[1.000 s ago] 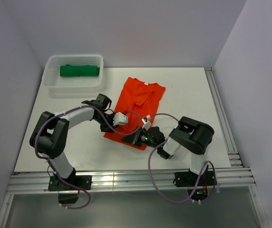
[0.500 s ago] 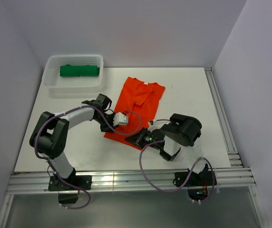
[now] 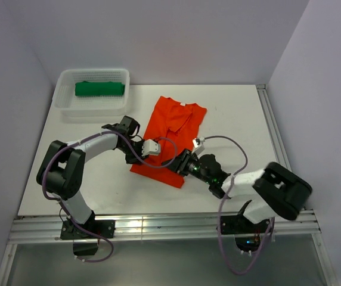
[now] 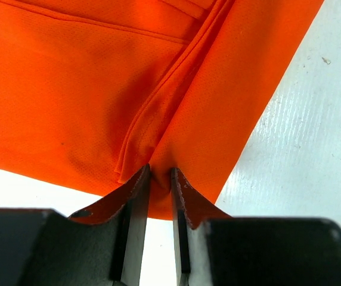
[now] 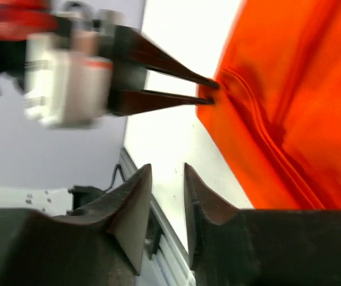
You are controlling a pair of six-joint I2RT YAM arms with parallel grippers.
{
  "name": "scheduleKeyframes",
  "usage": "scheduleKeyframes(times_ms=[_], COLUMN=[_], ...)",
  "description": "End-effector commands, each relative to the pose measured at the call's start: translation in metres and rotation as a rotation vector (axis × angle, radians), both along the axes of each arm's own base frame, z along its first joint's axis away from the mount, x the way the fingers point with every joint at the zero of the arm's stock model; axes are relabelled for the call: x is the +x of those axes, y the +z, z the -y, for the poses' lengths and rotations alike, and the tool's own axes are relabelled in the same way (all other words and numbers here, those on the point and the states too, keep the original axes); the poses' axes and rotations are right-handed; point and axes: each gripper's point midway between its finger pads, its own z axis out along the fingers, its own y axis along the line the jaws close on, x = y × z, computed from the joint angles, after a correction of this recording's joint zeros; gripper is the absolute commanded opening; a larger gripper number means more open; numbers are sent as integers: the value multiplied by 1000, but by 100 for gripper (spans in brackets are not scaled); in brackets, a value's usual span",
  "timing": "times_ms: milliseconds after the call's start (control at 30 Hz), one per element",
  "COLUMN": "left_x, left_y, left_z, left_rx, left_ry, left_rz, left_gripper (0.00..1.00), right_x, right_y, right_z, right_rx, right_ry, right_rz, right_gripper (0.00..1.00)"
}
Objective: Roll the t-shirts
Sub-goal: Roll the tshirt
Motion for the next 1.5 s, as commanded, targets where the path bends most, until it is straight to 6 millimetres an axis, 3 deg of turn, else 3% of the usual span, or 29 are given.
scheduleKeyframes(times_ms=[0, 133, 333, 533, 667, 800, 867, 1067, 1167, 1300, 1467], left_x=[9, 8, 10, 9, 8, -10, -18, -33, -38, -38, -43], left_y=[23, 39, 78, 98, 103, 117, 105, 80, 81, 86, 80], left_z=[5, 10, 18, 15, 0, -23, -35, -44, -41, -37, -31], left_rx=[-26, -62, -130, -171, -181, -243, -220, -196, -239, -266, -270], left_ry=[-1, -7, 8, 88, 150, 170, 197, 222, 203, 167, 105], left_rz=[52, 62, 100, 139, 155, 150, 139, 136, 176, 214, 179], left_gripper=[27, 29, 33, 39, 39, 40, 41, 40, 40, 39, 37], right_x=[5, -8, -31, -46, -57, -74, -77, -84, -94, -96, -91], right_y=[-6, -12, -34, -45, -44, -45, -46, -48, -46, -32, -31], right_z=[21, 47, 78, 84, 86, 81, 80, 78, 73, 57, 54], right_rx=[-235, -471, -570, -715, -788, -775, -748, -704, -636, -424, -451], right_ry=[-28, -51, -63, -78, -113, -87, -95, -69, -28, 16, 16], right_rz=[114, 174, 180, 192, 211, 201, 166, 138, 101, 12, -17], right_gripper=[39, 49, 48, 50, 52, 52, 60, 61, 67, 67, 66])
